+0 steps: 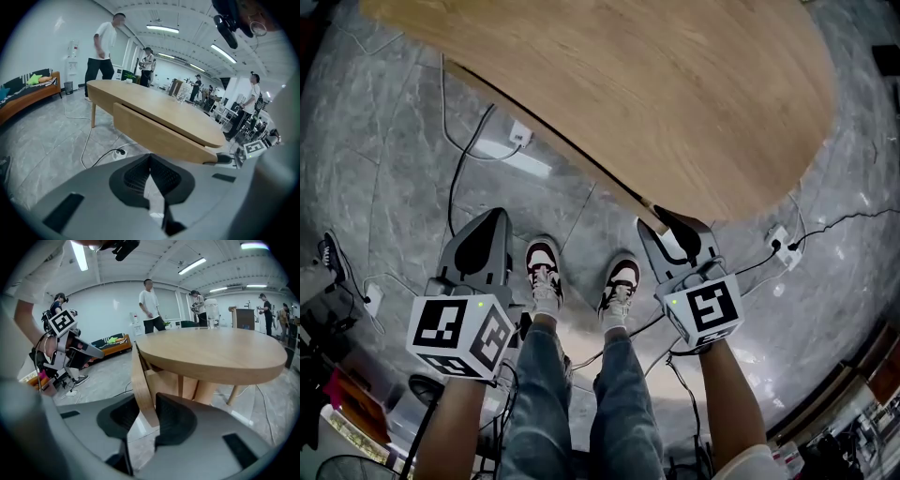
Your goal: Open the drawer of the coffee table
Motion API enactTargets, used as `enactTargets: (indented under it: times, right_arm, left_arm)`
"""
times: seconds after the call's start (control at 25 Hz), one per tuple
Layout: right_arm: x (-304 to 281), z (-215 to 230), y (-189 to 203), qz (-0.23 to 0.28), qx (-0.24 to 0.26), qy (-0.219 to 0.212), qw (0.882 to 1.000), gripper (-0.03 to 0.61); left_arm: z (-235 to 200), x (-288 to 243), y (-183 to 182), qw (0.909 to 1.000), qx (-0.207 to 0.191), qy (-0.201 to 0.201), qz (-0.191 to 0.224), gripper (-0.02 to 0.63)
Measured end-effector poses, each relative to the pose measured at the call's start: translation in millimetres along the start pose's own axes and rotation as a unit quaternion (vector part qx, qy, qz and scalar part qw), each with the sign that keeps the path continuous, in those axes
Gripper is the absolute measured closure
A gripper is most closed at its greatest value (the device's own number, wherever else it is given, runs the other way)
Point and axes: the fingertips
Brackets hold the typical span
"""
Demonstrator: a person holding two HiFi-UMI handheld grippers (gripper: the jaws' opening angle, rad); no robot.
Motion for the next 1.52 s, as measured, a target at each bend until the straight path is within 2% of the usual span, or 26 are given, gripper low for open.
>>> enactTargets:
  times: [0.44, 0.8, 1.2, 1.52]
  right_arm:
    - [3, -22, -2, -0.009, 0.023, -0.031, 0.999, 0.479]
    - [4, -27, -3, -0.010, 0.051, -0.031, 0.998, 0.485]
    - [11, -53, 8, -0.036, 0.083, -0.073, 0.993, 0.489]
    - [14, -70, 12, -0.042, 0.073, -0.077, 0.993, 0.488]
  left_arm:
    - [-11, 1, 7, 0.9998, 0.019, -0.011, -0.002, 0.620]
    - [-19, 6, 18, 0.9994, 0.024, -0.021, -0.011, 0.620]
    - [-21, 7, 24, 0.9990, 0.035, -0.025, -0.009, 0.620]
    - [-32, 17, 34, 0.9987, 0.037, -0.033, -0.015, 0.620]
Point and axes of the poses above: the fingertips, and each gripper's own axes: x backward along the fingers, z to its right, y out of its underside, and after that the axes turned 6 degrees about y, right-handed
